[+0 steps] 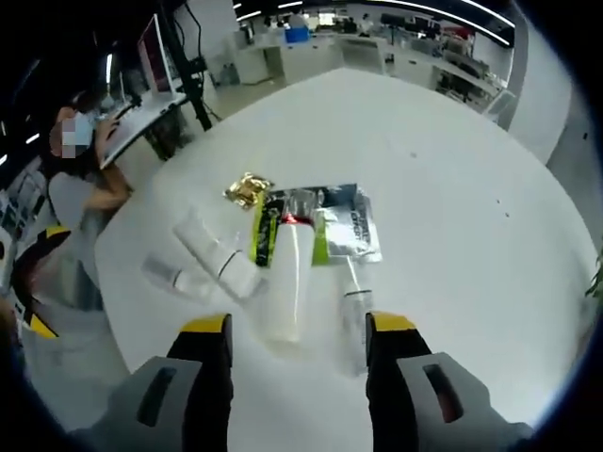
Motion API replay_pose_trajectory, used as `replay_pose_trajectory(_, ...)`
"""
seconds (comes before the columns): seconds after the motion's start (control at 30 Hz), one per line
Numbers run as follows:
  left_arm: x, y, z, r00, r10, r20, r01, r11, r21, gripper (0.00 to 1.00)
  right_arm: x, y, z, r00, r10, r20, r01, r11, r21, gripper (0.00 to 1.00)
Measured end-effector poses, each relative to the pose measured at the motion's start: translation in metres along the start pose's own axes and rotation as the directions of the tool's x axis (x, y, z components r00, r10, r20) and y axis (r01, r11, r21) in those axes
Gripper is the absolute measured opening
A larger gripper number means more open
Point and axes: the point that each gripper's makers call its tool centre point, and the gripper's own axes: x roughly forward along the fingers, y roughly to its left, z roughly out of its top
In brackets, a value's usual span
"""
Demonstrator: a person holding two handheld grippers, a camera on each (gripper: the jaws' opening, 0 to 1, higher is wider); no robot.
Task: Arrange the skincare products in the storage area until every visible bottle or jar stands upright without overlapping.
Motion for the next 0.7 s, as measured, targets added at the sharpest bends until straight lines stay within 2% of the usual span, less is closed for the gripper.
replay_pose_trajectory(0.4, -0.001, 0.002, 0.0, 1.0, 0.011, 0.003, -0.011, 1.0, -0.02, 0.86, 0.025, -0.002, 0.011, 0.997, 0.005, -0.073, -0.008, 0.999, -0.034, 0.5)
replay_pose_trajectory(0.7, -0.002, 0.003, 0.0, 1.0, 0.014, 0.0, -0.014, 1.0, -0.027, 0.85, 0.053, 0.0, 0.02, 0.991, 0.011, -0.134, -0.018, 0.999, -0.051, 0.48)
